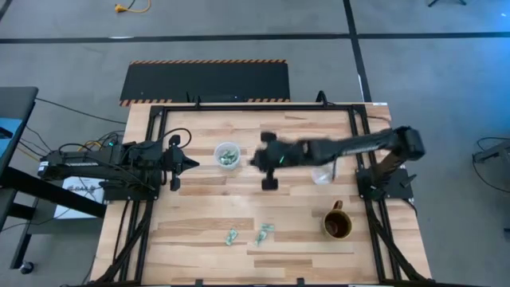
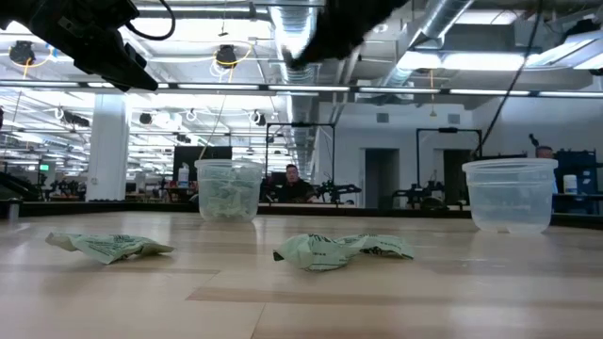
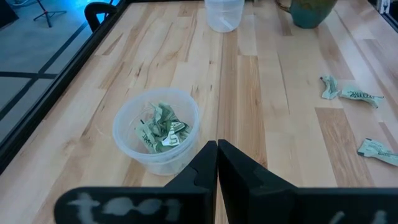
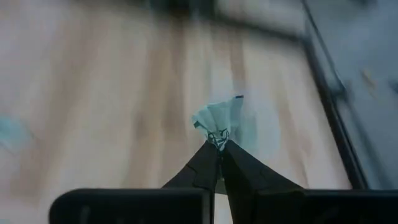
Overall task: Pick and place Stevia / Truvia into bins
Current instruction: Put the white stevia packet into the left transparent container
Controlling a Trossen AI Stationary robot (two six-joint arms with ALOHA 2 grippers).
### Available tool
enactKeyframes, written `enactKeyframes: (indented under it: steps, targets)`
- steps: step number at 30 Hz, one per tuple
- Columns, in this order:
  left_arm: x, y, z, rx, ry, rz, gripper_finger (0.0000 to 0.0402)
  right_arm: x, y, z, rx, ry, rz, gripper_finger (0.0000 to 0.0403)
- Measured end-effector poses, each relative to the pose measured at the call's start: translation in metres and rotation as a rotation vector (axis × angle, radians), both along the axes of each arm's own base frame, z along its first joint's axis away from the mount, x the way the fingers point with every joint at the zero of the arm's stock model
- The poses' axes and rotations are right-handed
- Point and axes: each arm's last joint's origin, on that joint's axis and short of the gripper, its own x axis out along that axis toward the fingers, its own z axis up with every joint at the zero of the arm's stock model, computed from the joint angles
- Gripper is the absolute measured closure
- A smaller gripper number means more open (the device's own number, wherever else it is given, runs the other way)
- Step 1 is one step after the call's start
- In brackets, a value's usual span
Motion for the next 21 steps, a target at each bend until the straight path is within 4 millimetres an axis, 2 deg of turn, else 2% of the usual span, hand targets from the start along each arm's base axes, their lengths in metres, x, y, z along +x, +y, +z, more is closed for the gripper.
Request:
enactKeyframes:
  steps: [2,4,9,13,21]
  targets:
    - [0.0,0.0,0.0,0.0,0.001,0.0,0.0401,-0.002,-0.025,0.017,0.114,-0.167,0.093,0.0391]
    - [0.0,0.0,0.0,0.0,0.0,0.0,0.0401,-0.003,-0.048,0.023,0.205,-0.262,0.123,0.0395]
    - [0.0,0.0,0.0,0.0,0.0,0.0,0.0401,0.011,-0.089,0.001,0.298,-0.274,0.076,0.0391]
    - [0.0,0.0,0.0,0.0,0.0,0.0,0.0401,0.034,-0.1,-0.023,0.372,-0.248,0.11,0.0386]
    - [0.0,0.0,0.0,0.0,0.001,0.0,0.0401,0.075,-0.109,-0.055,0.41,-0.163,0.128,0.0391]
